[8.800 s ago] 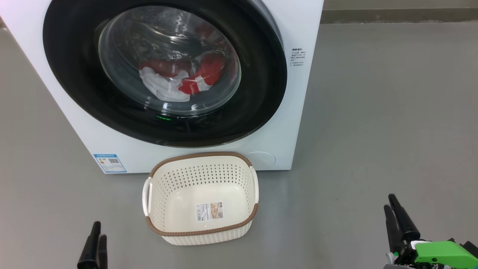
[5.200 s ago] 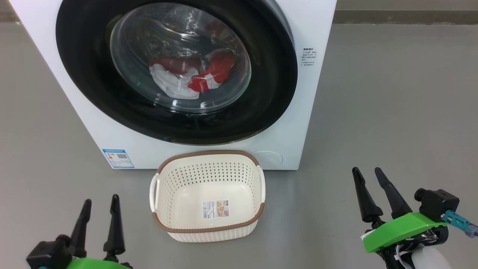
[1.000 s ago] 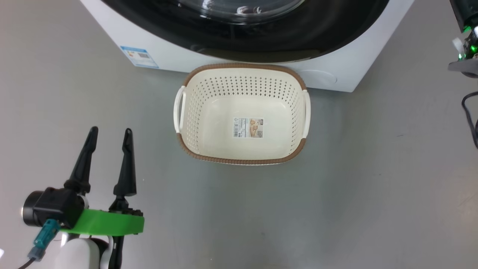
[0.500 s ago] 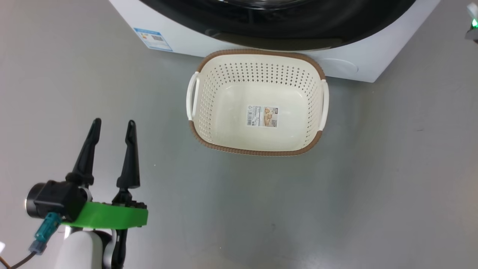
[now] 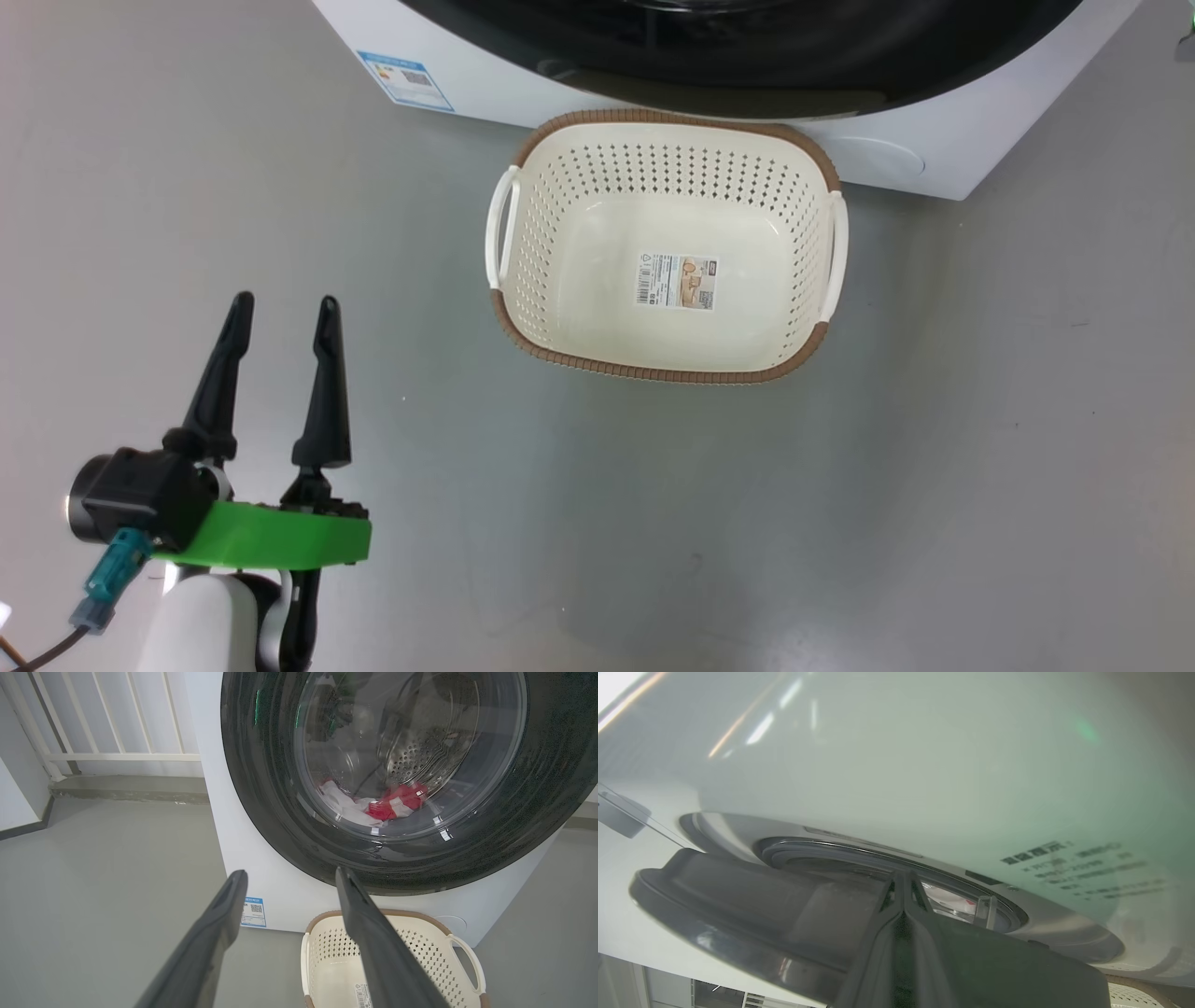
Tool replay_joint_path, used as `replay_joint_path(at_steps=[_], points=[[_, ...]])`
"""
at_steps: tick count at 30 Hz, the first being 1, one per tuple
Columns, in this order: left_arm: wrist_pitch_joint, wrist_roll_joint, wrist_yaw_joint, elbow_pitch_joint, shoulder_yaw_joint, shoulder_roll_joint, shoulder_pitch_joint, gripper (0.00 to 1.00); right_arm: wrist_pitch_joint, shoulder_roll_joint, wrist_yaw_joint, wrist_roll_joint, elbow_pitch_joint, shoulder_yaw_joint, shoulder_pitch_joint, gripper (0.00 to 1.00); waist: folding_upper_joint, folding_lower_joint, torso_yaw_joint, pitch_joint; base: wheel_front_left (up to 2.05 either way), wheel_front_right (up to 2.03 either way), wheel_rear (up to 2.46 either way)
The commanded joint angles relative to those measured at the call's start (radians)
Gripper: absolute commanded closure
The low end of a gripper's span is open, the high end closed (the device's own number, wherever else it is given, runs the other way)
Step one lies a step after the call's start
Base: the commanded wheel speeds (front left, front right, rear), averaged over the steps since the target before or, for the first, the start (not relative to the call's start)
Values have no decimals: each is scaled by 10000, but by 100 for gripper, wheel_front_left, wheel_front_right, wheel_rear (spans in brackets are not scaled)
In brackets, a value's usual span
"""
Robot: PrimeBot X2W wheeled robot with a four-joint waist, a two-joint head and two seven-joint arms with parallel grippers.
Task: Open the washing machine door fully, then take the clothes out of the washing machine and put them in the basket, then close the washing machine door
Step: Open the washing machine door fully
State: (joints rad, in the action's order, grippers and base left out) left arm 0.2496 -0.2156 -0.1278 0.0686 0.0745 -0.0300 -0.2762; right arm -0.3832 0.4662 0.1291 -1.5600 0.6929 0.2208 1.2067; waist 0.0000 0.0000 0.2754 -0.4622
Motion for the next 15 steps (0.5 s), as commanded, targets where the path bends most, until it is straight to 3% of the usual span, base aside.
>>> replay_joint_path(at_steps=[1, 15], points=[[122, -43, -29, -191, -320, -207, -177, 0, -166, -181, 16, 39, -245, 171, 85, 100, 0, 0, 0, 33, 0, 0, 0], [122, -16, -29, -64, -462, -203, 47, 0, -1157, -424, 16, -370, -490, 417, -859, 100, 0, 0, -285, 505, 0, 0, 0]])
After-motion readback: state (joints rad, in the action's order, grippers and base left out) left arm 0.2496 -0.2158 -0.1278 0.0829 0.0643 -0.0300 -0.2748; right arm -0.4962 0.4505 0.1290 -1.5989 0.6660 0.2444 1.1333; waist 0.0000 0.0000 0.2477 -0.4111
